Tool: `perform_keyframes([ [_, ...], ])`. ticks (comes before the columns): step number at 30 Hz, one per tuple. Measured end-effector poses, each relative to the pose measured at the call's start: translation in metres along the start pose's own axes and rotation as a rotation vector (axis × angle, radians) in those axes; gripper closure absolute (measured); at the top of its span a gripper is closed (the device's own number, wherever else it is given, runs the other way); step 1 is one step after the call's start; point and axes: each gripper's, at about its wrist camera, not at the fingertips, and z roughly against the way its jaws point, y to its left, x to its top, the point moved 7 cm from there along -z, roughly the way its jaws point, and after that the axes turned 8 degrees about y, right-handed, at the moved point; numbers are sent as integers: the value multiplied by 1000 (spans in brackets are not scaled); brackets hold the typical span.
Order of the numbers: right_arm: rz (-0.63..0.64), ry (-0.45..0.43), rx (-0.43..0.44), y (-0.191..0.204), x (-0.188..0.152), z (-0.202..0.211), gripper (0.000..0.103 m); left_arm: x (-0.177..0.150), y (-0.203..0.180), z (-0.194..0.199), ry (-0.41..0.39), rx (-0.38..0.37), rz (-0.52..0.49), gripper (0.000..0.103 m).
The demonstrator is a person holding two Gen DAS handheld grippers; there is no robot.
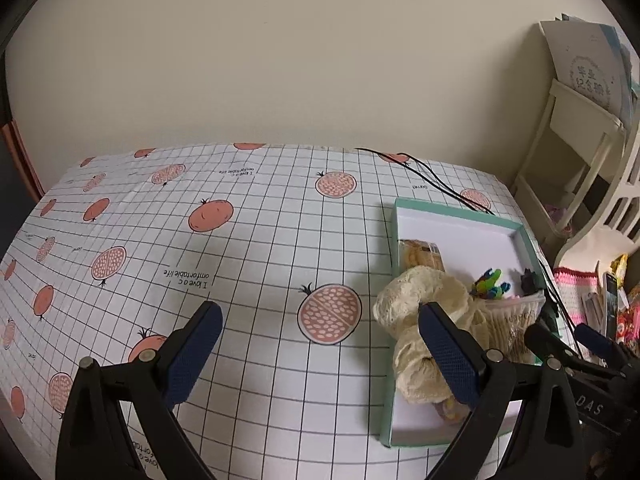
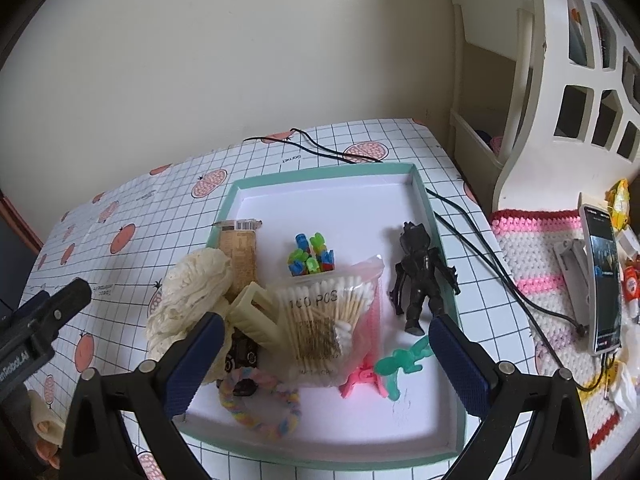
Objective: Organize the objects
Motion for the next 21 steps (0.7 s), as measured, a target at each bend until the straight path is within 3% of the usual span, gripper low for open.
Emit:
perform_keyframes([
  [6, -16, 39, 25, 10, -12, 3, 0, -14, 8, 1, 21, 36, -22, 4],
  [11, 37, 58, -7, 19, -29, 7, 0, -31, 19, 3, 50, 34, -31, 4],
  [21, 78, 154, -7, 23, -76, 9, 0, -66, 38, -4, 179, 13, -1, 4],
])
